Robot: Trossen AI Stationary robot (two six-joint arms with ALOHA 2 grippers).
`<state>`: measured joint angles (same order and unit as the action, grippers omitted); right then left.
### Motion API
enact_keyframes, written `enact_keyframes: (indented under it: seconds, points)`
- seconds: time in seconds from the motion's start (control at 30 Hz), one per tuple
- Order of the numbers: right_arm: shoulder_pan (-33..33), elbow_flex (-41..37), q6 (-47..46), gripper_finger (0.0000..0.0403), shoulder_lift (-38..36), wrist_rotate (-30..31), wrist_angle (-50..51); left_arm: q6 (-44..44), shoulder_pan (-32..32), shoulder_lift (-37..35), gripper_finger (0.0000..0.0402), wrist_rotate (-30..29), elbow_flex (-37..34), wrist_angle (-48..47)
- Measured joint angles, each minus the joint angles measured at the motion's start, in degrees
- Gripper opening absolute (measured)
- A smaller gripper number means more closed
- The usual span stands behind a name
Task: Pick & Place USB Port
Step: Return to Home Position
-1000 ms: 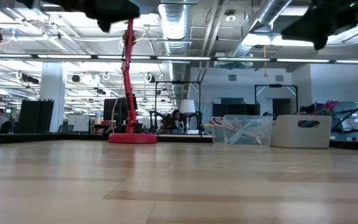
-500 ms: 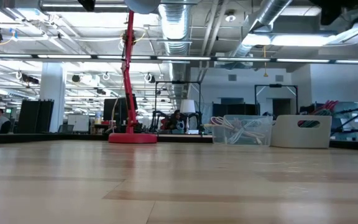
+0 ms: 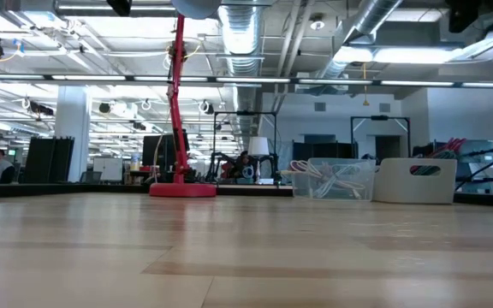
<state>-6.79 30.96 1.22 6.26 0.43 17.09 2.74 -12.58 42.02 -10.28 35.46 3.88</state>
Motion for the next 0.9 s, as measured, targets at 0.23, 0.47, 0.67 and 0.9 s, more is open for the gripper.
enact_keyframes:
  seconds: [0.23, 0.47, 0.67, 0.9]
  points:
    - [0.8, -0.1, 0.2, 0.0118, 0.1, -6.5, 3.9, 6.0, 0.0, -0.1, 0.0084, 1.7, 0.0, -1.3]
    - [2.7, -0.7, 3.9, 0.0118, -0.5, -7.4, 3.9, 8.8, 0.0, -4.9, 0.0084, 6.9, -0.3, -7.0]
    - [2.6, -5.1, 3.9, 0.0118, -0.5, -6.4, 2.4, 8.9, 0.0, -10.8, 0.0084, 6.9, -5.2, -6.7]
    - [2.6, -7.0, 3.9, 0.0118, -1.2, -6.3, 0.6, 8.5, 0.0, -17.8, 0.0084, 6.9, -12.3, -4.9]
